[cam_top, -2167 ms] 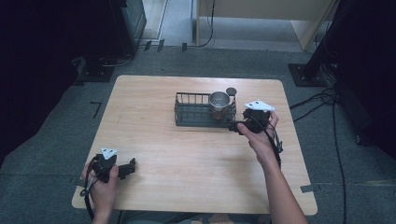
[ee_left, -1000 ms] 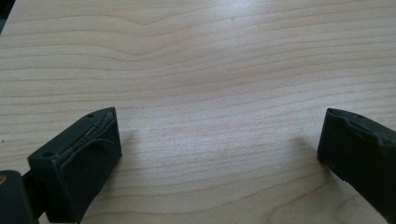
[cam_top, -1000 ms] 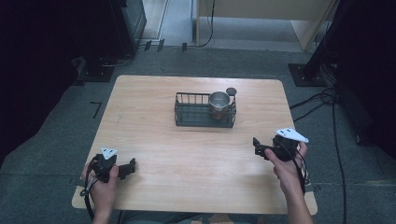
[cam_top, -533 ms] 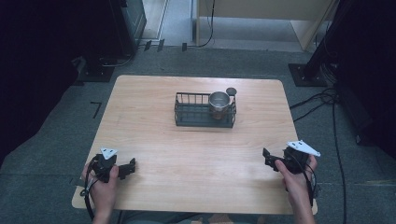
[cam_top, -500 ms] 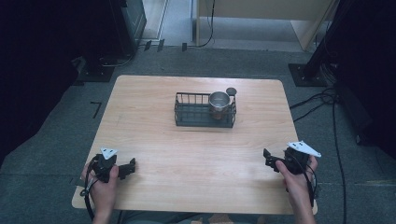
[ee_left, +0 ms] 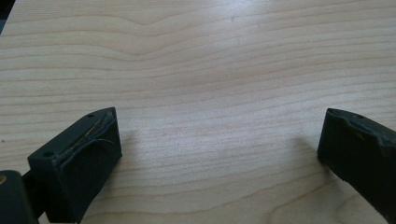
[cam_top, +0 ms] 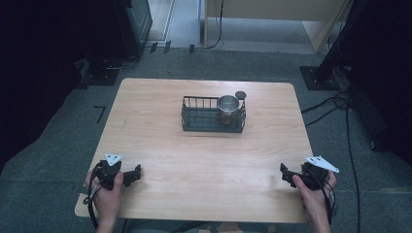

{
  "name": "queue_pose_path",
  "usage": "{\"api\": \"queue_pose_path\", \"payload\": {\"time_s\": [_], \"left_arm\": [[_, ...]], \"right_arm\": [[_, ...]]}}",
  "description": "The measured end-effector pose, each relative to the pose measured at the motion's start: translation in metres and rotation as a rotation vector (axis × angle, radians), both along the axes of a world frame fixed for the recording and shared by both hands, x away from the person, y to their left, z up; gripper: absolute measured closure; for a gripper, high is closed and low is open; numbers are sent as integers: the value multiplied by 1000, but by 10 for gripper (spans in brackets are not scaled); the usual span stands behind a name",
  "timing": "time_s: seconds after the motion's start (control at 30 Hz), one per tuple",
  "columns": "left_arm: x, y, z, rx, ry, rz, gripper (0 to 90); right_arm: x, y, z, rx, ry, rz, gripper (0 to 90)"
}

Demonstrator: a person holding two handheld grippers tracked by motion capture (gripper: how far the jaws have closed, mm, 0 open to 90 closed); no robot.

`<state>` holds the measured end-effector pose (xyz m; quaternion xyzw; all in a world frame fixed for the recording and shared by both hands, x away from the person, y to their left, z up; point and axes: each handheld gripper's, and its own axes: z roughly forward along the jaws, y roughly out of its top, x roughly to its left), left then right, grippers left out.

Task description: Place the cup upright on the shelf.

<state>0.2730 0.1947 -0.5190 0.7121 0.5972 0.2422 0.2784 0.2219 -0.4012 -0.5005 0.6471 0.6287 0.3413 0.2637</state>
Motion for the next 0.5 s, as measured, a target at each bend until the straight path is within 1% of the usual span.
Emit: {"api": "queue_pose_path", "payload": {"time_s": [0.13,0.2,0.37,0.43,0.5], "left_arm": [[0,0,0,0,0,0,0],[0,0,0,0,0,0,0],[0,0,0,0,0,0,0],[0,0,0,0,0,0,0],[0,0,0,0,0,0,0]], "right_arm": [[-5,-4,-7,-3,18,-14,0],[-7,-6,-11,-13,28,-21,0],[-12,-10,-20,-17,53,-27,0],[-13,-11,-23,-28,61,-31,0],[-15,-12,-24,-16,60,-30,0]]}}
